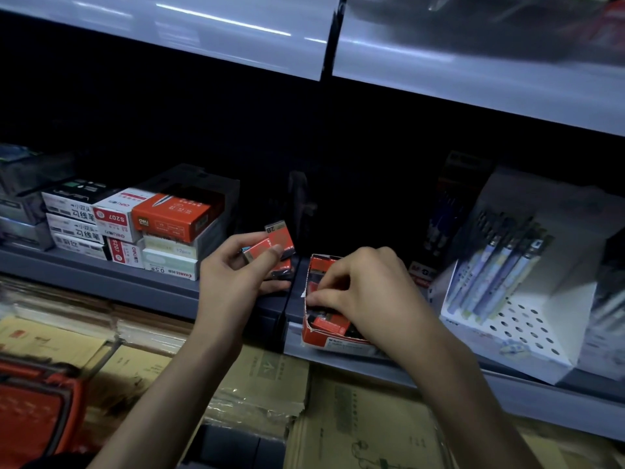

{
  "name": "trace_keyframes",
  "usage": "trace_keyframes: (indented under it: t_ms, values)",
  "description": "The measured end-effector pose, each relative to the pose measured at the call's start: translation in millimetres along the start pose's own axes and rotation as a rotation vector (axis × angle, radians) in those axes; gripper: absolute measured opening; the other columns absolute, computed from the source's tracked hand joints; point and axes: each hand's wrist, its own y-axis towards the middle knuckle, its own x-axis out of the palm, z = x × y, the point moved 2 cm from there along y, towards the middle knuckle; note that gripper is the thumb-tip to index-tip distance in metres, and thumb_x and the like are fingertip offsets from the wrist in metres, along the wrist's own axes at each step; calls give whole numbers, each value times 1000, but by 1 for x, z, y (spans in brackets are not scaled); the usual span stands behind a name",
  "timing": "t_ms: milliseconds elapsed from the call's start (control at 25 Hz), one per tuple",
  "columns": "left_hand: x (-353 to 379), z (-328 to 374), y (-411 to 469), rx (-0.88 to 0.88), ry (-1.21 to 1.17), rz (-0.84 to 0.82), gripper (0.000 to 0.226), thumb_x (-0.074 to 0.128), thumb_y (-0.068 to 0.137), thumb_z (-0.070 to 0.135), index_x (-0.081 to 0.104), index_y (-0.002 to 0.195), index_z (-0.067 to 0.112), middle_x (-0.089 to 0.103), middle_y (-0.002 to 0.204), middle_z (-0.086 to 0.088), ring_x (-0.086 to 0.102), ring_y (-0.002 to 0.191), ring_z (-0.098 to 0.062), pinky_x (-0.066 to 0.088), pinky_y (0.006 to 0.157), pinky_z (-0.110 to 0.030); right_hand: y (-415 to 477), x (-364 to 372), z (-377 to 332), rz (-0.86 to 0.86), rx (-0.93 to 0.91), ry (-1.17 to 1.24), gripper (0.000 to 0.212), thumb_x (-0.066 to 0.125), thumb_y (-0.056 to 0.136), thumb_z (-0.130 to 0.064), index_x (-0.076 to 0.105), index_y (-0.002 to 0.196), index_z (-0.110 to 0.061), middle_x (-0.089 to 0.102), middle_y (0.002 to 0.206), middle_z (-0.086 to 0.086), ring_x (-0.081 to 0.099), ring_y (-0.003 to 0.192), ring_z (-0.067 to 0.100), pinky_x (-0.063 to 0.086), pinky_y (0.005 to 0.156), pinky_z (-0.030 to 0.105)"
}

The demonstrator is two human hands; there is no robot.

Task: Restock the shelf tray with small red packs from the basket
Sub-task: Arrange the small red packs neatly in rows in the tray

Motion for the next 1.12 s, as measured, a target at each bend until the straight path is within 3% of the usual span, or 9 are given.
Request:
trace_keyframes:
  t_ms: [120,280,360,480,600,720,800,960,1120]
  values:
    - [0,0,-1,-5,2,-2,21,74,92,6,71,113,8,80,91,-9,79,80,-25,62,61,-25,-2,0,0,-61,-42,-38,12,73,93,-33,81,98,-25,72,94,-10,66,87,6,59,82,36]
    - [-2,2,-1,-5,-1,-11,19,74,92,6,71,110,10,80,89,-5,79,79,-24,62,61,-24,-2,-28,17,157,44,-27,12,71,95,-26,79,102,-30,69,90,-17,62,79,-1,51,72,20]
    - [-3,2,-1,-6,4,-14,19,74,92,7,72,111,10,80,89,-3,79,80,-24,62,61,-24,-1,-38,26,241,95,-95,20,71,95,-21,77,111,-30,70,97,-12,64,84,5,48,73,21]
    - [-2,2,-1,-7,3,-20,19,73,92,6,71,111,10,80,88,-4,79,78,-22,61,60,-23,4,-34,32,211,104,-120,39,72,94,-22,67,131,-31,69,123,-4,65,101,14,46,81,23]
    - [-2,2,-1,-7,2,-23,20,73,92,6,71,111,10,80,90,-6,79,78,-22,61,60,-23,13,-31,38,145,110,-109,52,68,93,-13,58,141,-33,64,134,-1,66,80,10,49,70,19]
    - [-2,2,-1,-12,2,-27,19,73,92,6,71,111,10,80,91,-6,79,79,-22,61,60,-22,20,-30,49,8,147,-107,60,62,95,-3,53,145,-35,55,147,2,60,123,19,51,91,25]
    - [-3,2,-1,-14,1,-27,20,73,92,6,71,111,10,80,93,-8,79,79,-23,61,60,-22,22,-28,57,-64,145,-102,55,63,97,-8,54,144,-35,54,147,2,55,130,22,51,102,34]
    - [-4,1,0,-16,-7,-26,20,73,92,5,72,112,8,80,93,-9,79,83,-25,62,61,-24,22,-28,63,-104,138,41,45,70,95,-29,59,139,-35,58,141,-3,59,122,17,52,102,37]
    - [-3,2,-1,-22,-18,-18,18,73,92,4,72,109,9,80,89,-6,78,80,-24,61,60,-23,24,-24,58,20,139,4,47,74,87,-49,67,129,-30,67,120,-9,62,104,9,50,84,26]
